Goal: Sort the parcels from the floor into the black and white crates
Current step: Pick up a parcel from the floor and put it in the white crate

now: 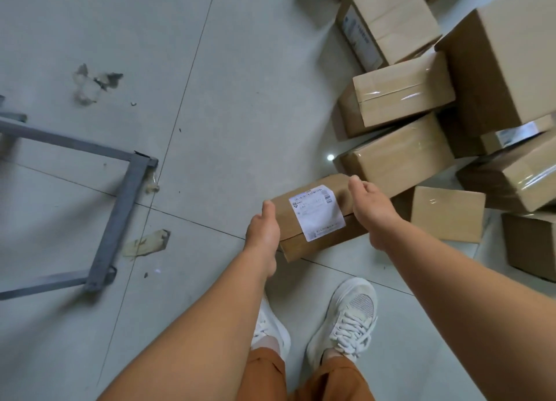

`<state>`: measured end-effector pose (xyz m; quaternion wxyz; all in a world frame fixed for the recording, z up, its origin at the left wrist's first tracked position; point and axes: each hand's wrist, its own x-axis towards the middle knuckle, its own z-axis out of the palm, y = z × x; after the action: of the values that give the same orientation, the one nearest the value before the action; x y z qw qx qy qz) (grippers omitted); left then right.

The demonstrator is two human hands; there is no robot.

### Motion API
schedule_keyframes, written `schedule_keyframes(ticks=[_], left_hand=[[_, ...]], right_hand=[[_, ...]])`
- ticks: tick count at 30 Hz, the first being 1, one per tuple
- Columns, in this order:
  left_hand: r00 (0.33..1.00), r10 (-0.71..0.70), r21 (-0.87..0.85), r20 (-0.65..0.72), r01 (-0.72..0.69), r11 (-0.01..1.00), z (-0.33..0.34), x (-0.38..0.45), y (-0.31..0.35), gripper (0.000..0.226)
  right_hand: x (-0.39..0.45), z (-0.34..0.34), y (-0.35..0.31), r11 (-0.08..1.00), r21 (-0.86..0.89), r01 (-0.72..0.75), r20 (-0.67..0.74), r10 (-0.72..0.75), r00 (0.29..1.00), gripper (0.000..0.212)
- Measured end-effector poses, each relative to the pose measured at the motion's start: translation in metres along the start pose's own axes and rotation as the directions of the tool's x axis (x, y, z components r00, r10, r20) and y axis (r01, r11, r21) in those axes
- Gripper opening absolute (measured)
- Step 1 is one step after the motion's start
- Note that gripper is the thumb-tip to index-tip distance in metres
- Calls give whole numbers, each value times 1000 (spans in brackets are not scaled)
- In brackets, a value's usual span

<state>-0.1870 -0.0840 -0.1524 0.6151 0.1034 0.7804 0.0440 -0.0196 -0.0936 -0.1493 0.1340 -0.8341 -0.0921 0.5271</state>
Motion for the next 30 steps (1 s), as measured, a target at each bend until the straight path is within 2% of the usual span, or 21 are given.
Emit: schedule_keyframes(ticks=[6, 10, 14, 18, 21, 23, 25, 27, 30], left_hand=[[997, 76, -68, -18, -77, 995, -15, -76, 45, 35], [976, 220, -53, -13, -220, 974, -25, -139, 81, 21], [944, 326, -62, 54, -323, 945, -36, -205, 114, 33], [905, 411, -78, 112, -404, 912, -42, -269, 139, 38], [884, 441, -124, 158, -425, 897, -43, -321, 155, 21], [880, 447, -152, 163, -425, 892, -43, -352, 164, 36], [876, 456, -179, 156, -429, 885, -44, -383, 172, 54], [865, 478, -196, 153, -447, 873, -45, -411, 177, 64], [824, 534, -173, 188, -507, 844, -47, -447, 182, 56]], right_hand=[[-62, -40, -43, 996, 88, 8, -72, -1, 997, 53], [-117, -74, -79, 991, 136, 18, -119, -2, 993, 51], [-176, -115, -116, 977, 210, 32, -155, 1, 988, 50], [-234, -162, -145, 949, 293, 115, -178, -64, 982, 30], [-276, -196, -163, 919, 328, 218, -193, -160, 968, 44], [-304, -215, -176, 899, 390, 201, -200, -131, 971, 45], [-329, -232, -182, 855, 502, 132, -157, -61, 986, 55], [-349, -246, -184, 807, 577, 127, -124, -68, 990, 64], [-376, -268, -185, 782, 602, 159, -109, -117, 987, 72]])
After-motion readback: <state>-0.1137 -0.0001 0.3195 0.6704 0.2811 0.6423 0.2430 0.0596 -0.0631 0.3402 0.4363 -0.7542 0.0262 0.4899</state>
